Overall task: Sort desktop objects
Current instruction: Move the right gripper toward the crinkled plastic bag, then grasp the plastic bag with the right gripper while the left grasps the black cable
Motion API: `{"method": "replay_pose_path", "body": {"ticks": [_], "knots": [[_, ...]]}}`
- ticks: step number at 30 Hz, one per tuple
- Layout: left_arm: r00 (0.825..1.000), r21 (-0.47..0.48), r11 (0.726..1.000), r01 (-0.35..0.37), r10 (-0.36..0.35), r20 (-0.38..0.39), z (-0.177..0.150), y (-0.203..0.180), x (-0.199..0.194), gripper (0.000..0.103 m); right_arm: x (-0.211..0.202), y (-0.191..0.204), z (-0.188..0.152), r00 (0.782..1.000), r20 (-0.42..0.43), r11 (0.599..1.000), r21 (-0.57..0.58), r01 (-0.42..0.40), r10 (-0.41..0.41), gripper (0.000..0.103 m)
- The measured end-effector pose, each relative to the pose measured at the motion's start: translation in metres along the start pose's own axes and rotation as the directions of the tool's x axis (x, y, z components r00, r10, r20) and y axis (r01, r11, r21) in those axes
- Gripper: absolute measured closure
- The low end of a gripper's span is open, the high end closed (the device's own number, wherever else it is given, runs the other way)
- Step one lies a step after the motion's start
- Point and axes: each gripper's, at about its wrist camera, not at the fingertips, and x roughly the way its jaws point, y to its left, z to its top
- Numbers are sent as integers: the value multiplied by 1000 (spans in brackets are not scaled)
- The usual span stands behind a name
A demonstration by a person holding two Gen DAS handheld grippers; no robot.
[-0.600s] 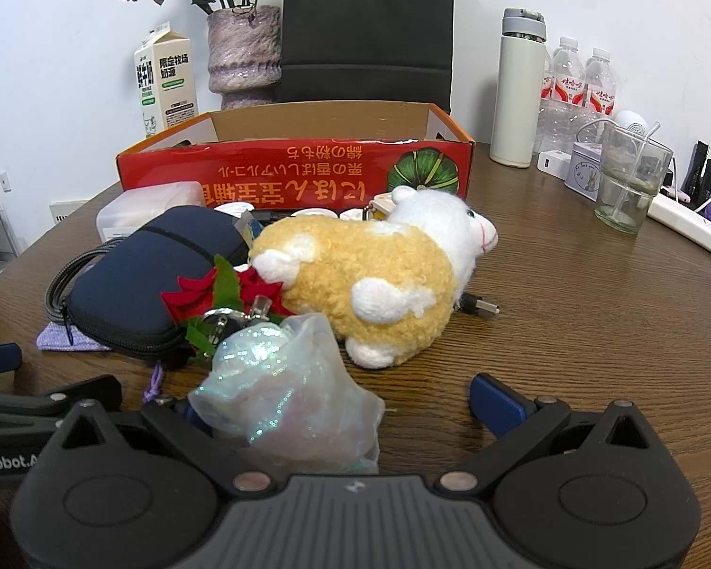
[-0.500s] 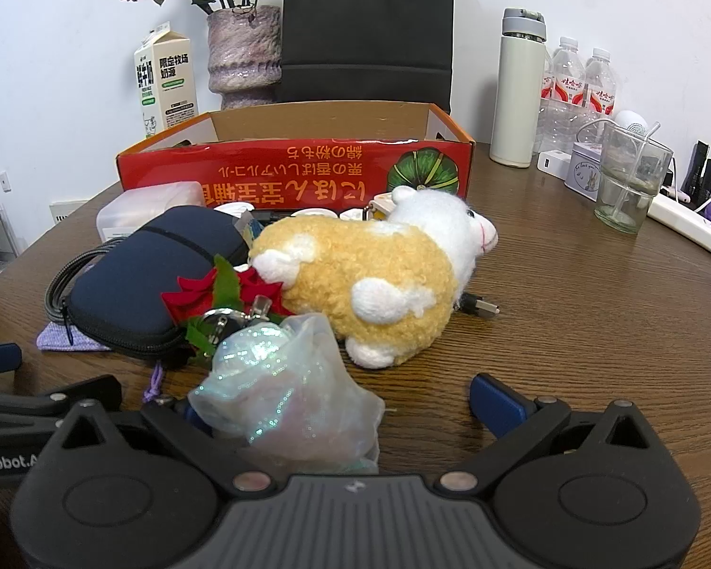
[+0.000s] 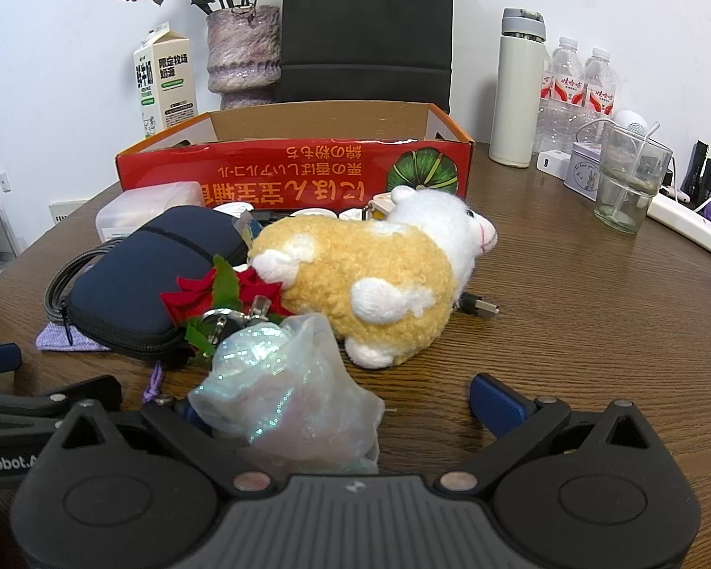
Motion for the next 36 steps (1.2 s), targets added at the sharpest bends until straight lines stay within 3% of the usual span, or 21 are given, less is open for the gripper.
{"method": "replay_pose_path", "body": {"ticks": [8,16,20,22,24,26,29,31,33,35,36], "knots": [[998,-54,998,37,-35,47,0,9,-7,0,1,0,1,1000,0,1000,-5,-7,7,0],[996,-124,992,28,-17,90,1,22,-14,0,-2,-3,0,1000,3,1000,-11,-13,13,0],[990,-174,984,39,-15,139,5,38,-20,0,-10,6,-5,1000,28,999,-53,-9,10,9],[983,-171,985,-7,38,177,18,49,-22,0,-18,5,-8,999,50,998,-54,-20,23,9],[980,-167,983,-82,109,165,34,60,-16,0,-31,1,-11,995,86,998,-43,-48,52,9],[989,-145,987,-65,84,123,48,70,0,1,-45,-2,-12,989,125,996,-42,-77,82,9],[999,-142,990,-20,26,44,58,80,26,29,-60,-4,-11,979,172,994,-47,-103,110,12],[1000,-117,993,-21,20,-13,61,77,42,56,-61,-2,-8,976,179,992,-62,-114,123,18],[1000,-111,994,-23,20,-24,60,75,51,67,-54,5,-7,980,153,989,-98,-110,125,29],[1000,-97,995,-7,4,-27,61,71,51,80,-43,12,-8,989,104,988,-119,-95,108,60],[1000,-90,996,-3,1,-28,60,68,51,84,-37,14,-8,991,74,987,-118,-106,115,60]]}}
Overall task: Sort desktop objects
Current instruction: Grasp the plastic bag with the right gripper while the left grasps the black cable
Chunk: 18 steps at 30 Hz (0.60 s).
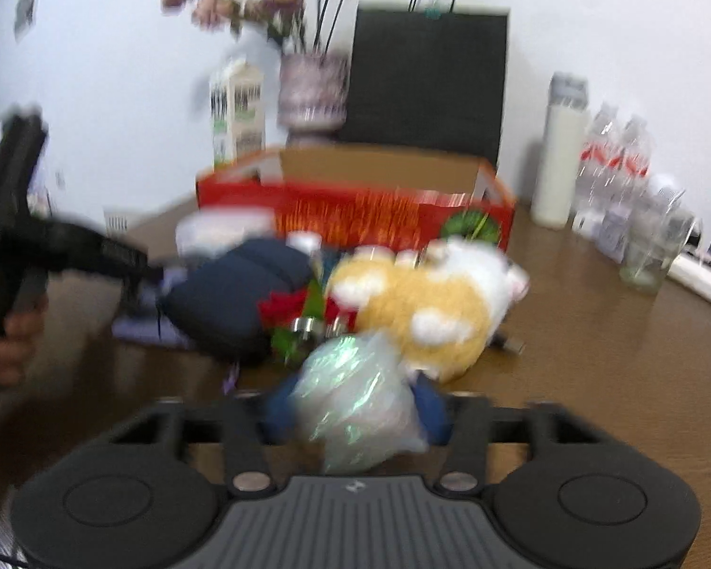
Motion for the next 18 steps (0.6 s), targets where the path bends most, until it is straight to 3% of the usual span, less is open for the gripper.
{"method": "replay_pose_path", "body": {"ticks": [3,5,10,15,18], "knots": [[1000,37,999,-18,17,26,-1,-6,-7,87,-2,-2,-1,999,11,999,24,-43,43,64],[999,17,1000,9,-9,48,2,-5,-14,87,-9,-5,1,998,22,997,40,-68,67,65],[995,9,1000,7,-8,102,13,-9,-41,86,-42,-14,16,992,108,997,37,-67,62,65],[974,22,999,-37,31,226,24,-17,-70,88,-68,-24,38,977,207,998,-12,-54,56,65],[965,18,1000,14,-19,261,34,-17,-82,89,-59,-35,55,978,197,998,-11,-68,69,65]]}}
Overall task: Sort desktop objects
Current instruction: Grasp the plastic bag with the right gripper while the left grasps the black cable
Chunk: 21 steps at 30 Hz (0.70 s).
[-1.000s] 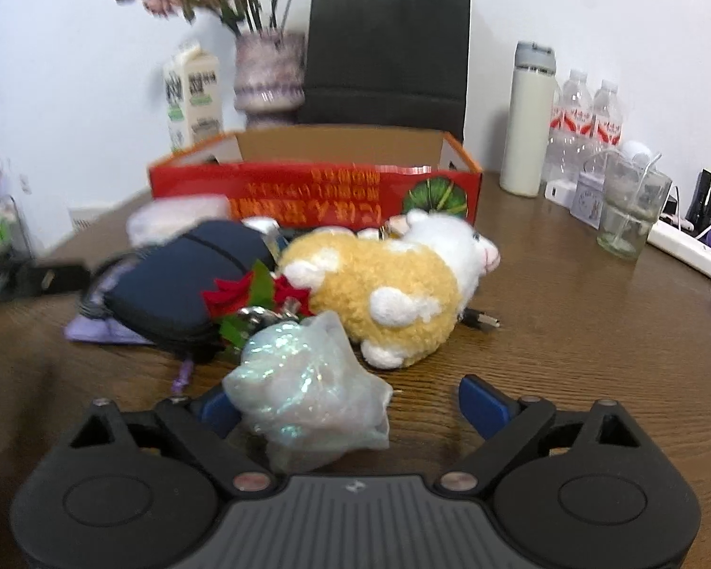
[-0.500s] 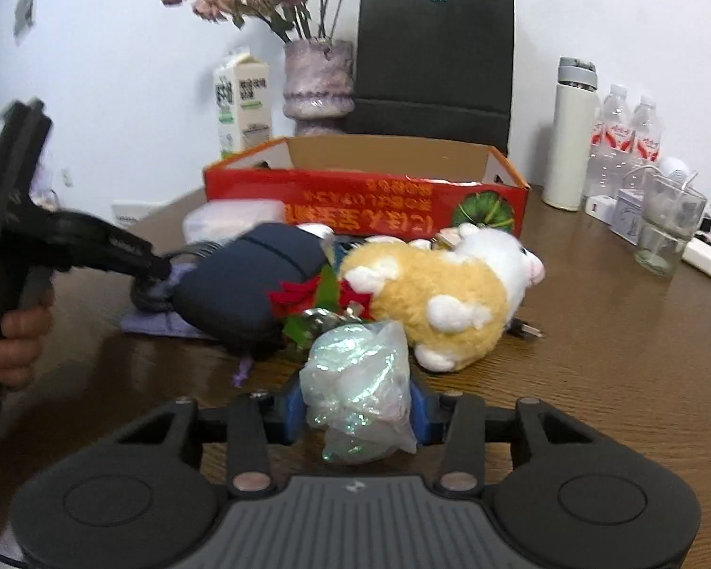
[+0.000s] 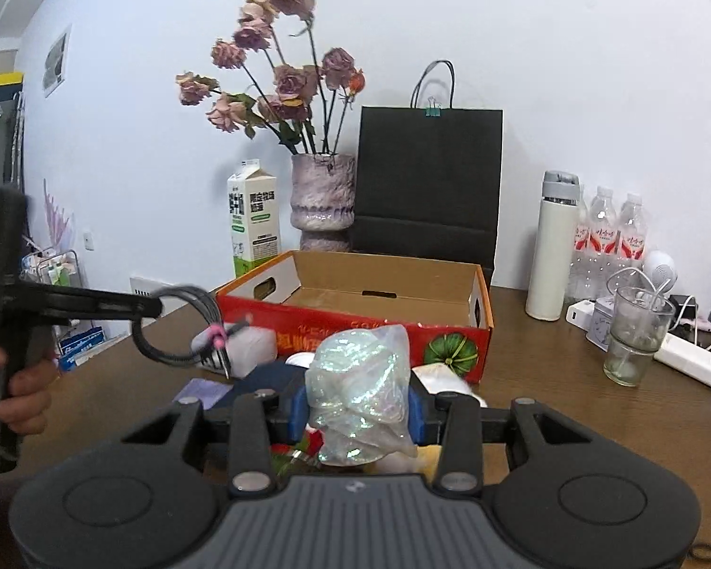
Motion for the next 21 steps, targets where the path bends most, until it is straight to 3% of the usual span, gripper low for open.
{"method": "replay_pose_path", "body": {"ticks": [3,6,9,12,17,21], "knots": [[1000,30,1000,0,0,-1,23,-8,3,89,17,-13,18,998,-14,998,44,-53,54,65],[1000,41,999,5,-5,-8,56,-15,23,89,40,-19,46,999,3,999,12,-44,44,64],[998,6,999,44,-44,-43,89,-18,62,89,79,-32,80,1000,-9,999,30,-16,16,64],[991,-22,999,36,-38,-128,112,-22,118,89,132,-55,111,994,-92,989,138,-44,57,64],[966,30,1000,-8,16,-256,122,-37,211,89,232,-80,137,964,-252,972,232,-27,87,63],[931,74,996,-46,70,-359,115,-45,273,89,317,-88,136,912,-403,968,248,30,75,62]]}}
